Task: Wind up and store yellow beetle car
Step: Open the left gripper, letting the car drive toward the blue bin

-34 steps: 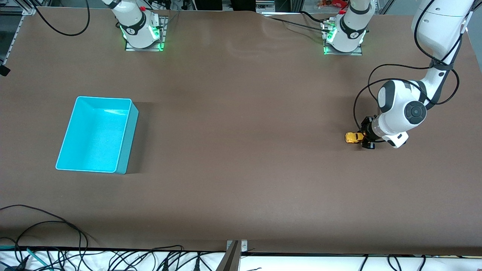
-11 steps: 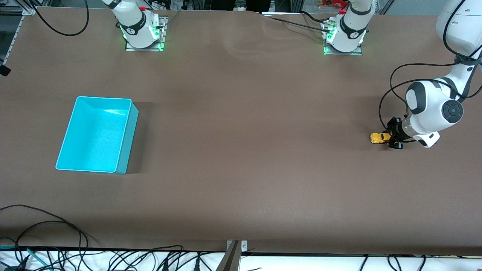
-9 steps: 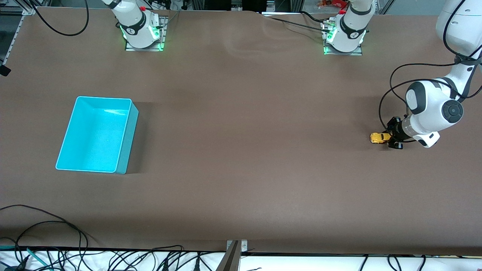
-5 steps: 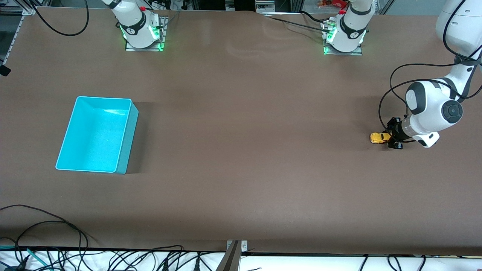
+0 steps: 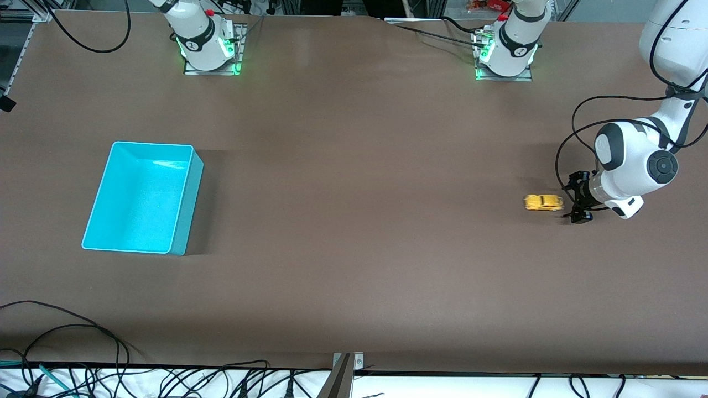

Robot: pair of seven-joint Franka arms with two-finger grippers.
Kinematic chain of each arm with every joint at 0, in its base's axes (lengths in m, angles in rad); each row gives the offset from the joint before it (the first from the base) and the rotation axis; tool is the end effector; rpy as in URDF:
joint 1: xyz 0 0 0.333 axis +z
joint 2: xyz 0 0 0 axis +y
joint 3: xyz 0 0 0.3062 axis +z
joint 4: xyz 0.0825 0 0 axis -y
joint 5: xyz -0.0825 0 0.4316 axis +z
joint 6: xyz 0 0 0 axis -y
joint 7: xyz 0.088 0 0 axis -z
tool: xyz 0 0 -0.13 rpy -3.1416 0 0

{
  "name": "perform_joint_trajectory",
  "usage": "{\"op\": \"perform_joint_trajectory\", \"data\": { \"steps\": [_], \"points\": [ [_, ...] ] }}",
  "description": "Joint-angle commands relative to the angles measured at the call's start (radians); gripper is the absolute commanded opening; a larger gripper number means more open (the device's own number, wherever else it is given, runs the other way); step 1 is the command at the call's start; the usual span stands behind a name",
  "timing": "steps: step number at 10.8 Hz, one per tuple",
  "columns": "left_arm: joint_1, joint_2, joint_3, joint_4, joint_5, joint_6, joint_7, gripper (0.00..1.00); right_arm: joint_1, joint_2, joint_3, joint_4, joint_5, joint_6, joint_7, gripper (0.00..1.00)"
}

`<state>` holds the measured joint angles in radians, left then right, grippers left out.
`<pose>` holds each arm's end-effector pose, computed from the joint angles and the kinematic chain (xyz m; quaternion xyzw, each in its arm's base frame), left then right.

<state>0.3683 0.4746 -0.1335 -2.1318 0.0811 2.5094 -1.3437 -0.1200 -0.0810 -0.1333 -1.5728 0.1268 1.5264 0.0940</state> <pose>0.5656 0.1301 0.1031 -0.7232 -0.6891 0.0431 0.0169 0.5589 -0.1303 0.6351 -0.9832 0.1684 -0.0223 0.0670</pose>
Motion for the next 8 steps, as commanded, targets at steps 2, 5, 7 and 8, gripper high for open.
{"op": "perform_joint_trajectory", "data": {
  "steps": [2,5,7,8],
  "points": [
    [0.008,0.009,-0.008,0.023,0.032,-0.009,0.006,0.98,-0.001,0.004,-0.002,0.016,0.022,-0.006,-0.005,1.00],
    [0.003,-0.013,-0.014,0.033,0.035,-0.041,0.014,0.97,-0.003,0.004,-0.002,0.016,0.020,-0.006,-0.007,1.00],
    [0.003,-0.053,-0.034,0.062,0.034,-0.130,0.060,0.97,-0.001,0.004,-0.002,0.016,0.020,-0.005,-0.008,1.00],
    [0.001,-0.077,-0.035,0.078,0.032,-0.180,0.099,0.97,-0.003,0.004,-0.003,0.017,0.020,-0.003,-0.008,1.00]
  ]
}}
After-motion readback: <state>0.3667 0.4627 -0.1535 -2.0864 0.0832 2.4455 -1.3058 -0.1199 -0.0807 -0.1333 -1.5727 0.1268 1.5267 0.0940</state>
